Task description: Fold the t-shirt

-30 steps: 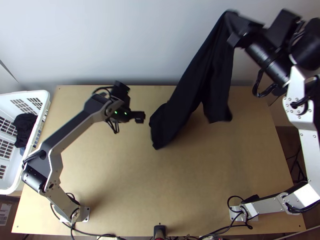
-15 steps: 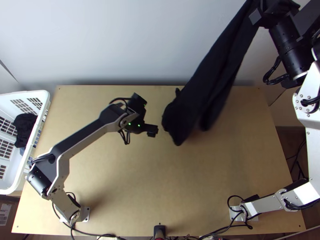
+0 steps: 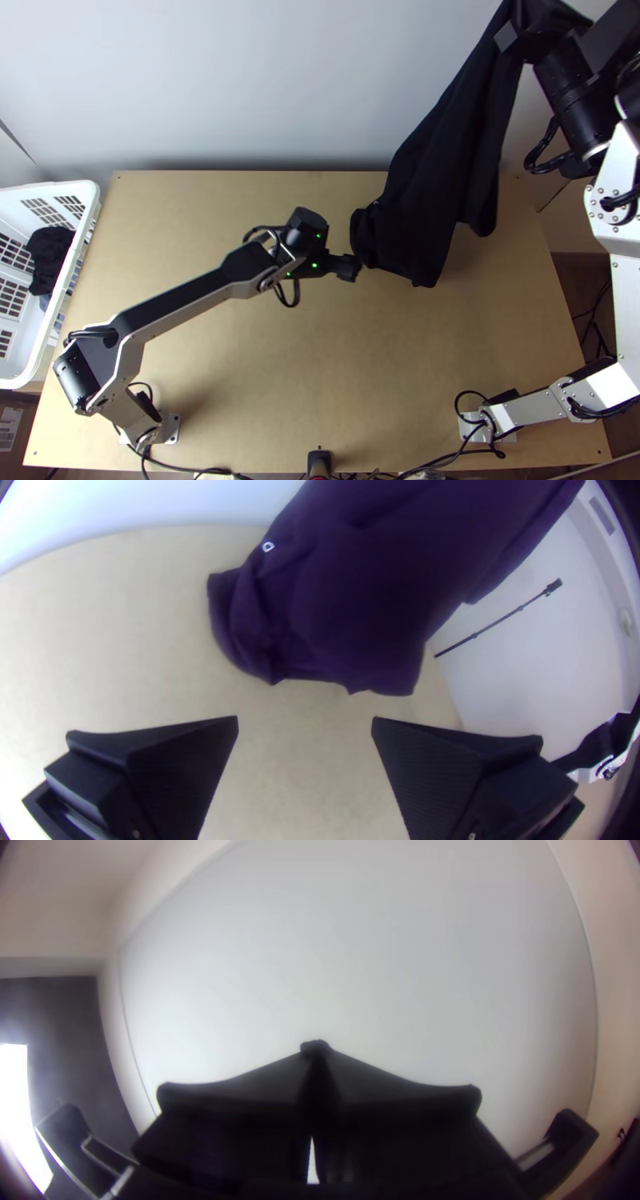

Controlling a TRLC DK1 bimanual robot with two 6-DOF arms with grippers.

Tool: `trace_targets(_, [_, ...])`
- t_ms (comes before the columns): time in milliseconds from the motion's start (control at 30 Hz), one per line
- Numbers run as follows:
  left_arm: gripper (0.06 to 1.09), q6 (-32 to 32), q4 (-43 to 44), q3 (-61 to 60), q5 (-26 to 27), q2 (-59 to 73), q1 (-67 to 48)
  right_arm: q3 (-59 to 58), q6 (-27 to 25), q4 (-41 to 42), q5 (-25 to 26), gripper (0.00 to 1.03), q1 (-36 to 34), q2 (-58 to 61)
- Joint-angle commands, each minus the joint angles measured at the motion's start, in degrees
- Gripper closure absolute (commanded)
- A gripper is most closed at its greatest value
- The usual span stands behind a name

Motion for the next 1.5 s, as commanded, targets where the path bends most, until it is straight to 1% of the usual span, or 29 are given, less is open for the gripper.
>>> trace_targets(0, [0.11, -5.44, 15.6, -2.59, 0.19, 0.76, -5.88, -0.94, 0.54, -2.44, 0.11, 1.0, -0.16, -0.81])
trace_targets(200, [0.11, -5.0, 15.78, 1.89, -0.25, 7.61, -10.28, -5.16, 0.45, -3.67, -0.06, 1.0, -0.16, -1.42])
trace_targets(267, [0.11, -4.91, 15.87, 2.15, -0.51, 7.79, -10.19, -8.15, 0.01, -3.32, -0.77, 1.0, -1.74, -1.51])
trace_targets(400, [0.11, -4.38, 15.69, 2.41, -2.1, 7.7, -8.43, -15.53, 0.18, 0.63, -3.58, 1.0, -7.54, -1.77])
trace_targets(500, [0.11, -4.12, 15.87, 2.15, -2.27, 8.14, -7.11, -19.75, 0.62, 3.27, -4.02, 1.0, -9.56, -2.74])
trace_targets(600, [0.11, -1.84, 16.22, 1.62, -2.71, 9.63, -6.85, -22.3, 0.71, 5.29, -4.11, 1.0, -10.36, -4.06])
trace_targets(700, [0.11, 1.94, 16.39, 1.01, -5.7, 11.83, -6.85, -22.47, 1.33, 5.82, -4.11, 1.0, -10.44, -4.58])
trace_targets(833, [0.11, 3.7, 16.39, 1.45, -6.4, 15.35, -5.97, -21.51, 1.24, 5.82, -4.46, 1.0, -10.44, -5.2])
trace_targets(933, [0.11, 4.32, 16.48, 3.56, -8.25, 18.51, -5.27, -21.42, 1.24, 5.55, -4.55, 1.0, -10.44, -5.9])
trace_targets(1100, [0.11, 5.81, 16.48, 8.74, -8.51, 23.78, -5.18, -21.33, 1.24, 4.5, -4.9, 1.0, -10.09, -6.69])
trace_targets(1167, [0.11, 5.9, 16.39, 11.38, -10.01, 26.07, -5.18, -20.8, 1.24, 3.97, -4.9, 1.0, -9.83, -6.78])
trace_targets(1267, [0.12, 5.02, 15.87, 15.33, -10.18, 27.91, -5.18, -20.63, 1.15, 3.8, -4.9, 1.0, -9.74, -6.87])
trace_targets(1300, [0.27, 4.23, 15.25, 16.3, -10.09, 28.18, -5.27, -20.63, 1.15, 3.62, -4.9, 1.0, -9.74, -6.78])
trace_targets(1333, [0.55, 2.3, 15.08, 16.57, -10.71, 27.83, -5.27, -20.71, 1.15, 3.36, -4.9, 1.0, -9.83, -6.78])
trace_targets(1367, [0.83, 0.01, 15.51, 16.57, -14.22, 27.04, -5.27, -21.15, 1.06, 3.27, -4.9, 1.0, -9.83, -6.78])
trace_targets(1400, [1.03, -1.75, 15.95, 16.57, -17.21, 26.07, -5.27, -21.68, 0.98, 3.27, -4.9, 1.0, -10.09, -6.78])
trace_targets(1467, [1.03, -2.1, 15.6, 16.83, -16.86, 23.34, -4.56, -23.17, 0.62, 3.27, -4.9, 1.0, -10.62, -7.05])
